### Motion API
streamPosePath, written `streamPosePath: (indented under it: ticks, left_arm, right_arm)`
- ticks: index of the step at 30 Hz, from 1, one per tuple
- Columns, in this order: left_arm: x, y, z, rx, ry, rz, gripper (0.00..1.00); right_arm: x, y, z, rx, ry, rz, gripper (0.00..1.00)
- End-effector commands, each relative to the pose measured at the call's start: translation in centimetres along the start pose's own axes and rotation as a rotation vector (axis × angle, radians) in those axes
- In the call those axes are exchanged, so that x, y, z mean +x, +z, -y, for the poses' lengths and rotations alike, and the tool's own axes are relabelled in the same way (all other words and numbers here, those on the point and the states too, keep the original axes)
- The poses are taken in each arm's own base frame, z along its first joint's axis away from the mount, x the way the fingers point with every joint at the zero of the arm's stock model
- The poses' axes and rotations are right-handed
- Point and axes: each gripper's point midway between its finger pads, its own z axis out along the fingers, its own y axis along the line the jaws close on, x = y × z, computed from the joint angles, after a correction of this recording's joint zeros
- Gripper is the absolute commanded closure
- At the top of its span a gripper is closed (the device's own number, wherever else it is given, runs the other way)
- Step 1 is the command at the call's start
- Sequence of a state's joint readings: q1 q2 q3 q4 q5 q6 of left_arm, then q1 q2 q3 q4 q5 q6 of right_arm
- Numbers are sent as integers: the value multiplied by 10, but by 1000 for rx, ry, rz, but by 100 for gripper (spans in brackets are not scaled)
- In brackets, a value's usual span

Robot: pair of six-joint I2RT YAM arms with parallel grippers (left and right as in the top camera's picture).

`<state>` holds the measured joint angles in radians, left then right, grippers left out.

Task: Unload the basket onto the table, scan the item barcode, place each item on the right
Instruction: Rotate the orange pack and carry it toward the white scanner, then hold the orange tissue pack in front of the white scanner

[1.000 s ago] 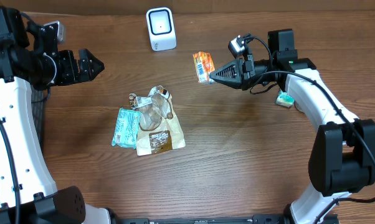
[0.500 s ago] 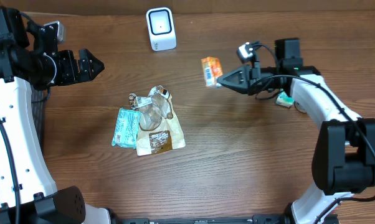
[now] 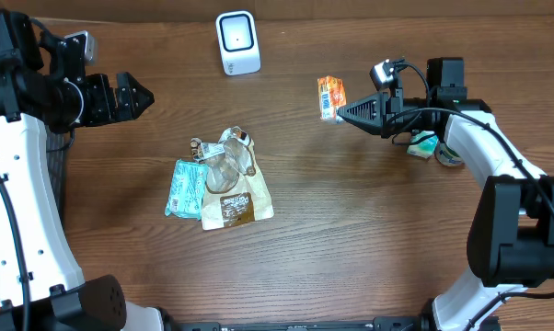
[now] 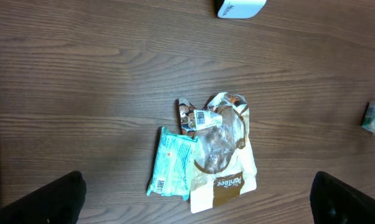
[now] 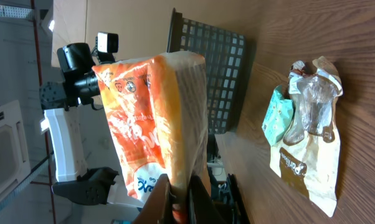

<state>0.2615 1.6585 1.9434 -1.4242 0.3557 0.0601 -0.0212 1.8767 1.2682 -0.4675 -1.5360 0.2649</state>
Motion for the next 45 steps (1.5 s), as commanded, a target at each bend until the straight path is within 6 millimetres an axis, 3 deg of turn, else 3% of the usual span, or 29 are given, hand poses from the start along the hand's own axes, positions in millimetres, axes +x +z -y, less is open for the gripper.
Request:
streamPosePath:
  ticks: [1, 7, 10, 17, 20, 23, 26, 29, 34, 38, 45]
  left_arm:
    - [-1, -4, 4, 2, 34, 12, 0]
    - [-1, -4, 4, 2, 34, 12, 0]
    - [-1, -4, 4, 2, 34, 13, 0]
    - [-1, -4, 4, 2, 34, 12, 0]
    - [-1, -4, 4, 2, 34, 12, 0]
    - [-1, -4, 4, 2, 34, 13, 0]
    - [-1, -4, 4, 2, 34, 12, 0]
    - [-1, -4, 4, 2, 34, 12, 1]
    - [-1, -4, 4, 2, 34, 12, 1]
    - [-1, -4, 4, 2, 34, 12, 0]
    - [-1, -4, 4, 2, 34, 12, 0]
  right_arm:
    - [2, -3, -9, -30, -26, -4, 96]
    - [1, -3, -9, -24, -32, -2, 96]
    - [0, 3, 2, 39, -20, 7, 96]
    - [2, 25, 55, 361, 75, 37, 96]
    - [2, 31, 67, 493, 84, 39, 96]
    - [-6, 34, 67, 647, 71, 45, 96]
    - [-30, 37, 44, 854, -24, 85, 96]
    - [-69, 35, 3, 1129, -214, 235, 96]
    - [-110, 52, -44, 1303, -495, 438, 96]
    - [-137, 70, -47, 1448, -699, 561, 96]
    - [-173, 113, -4, 1630, -1019, 557, 96]
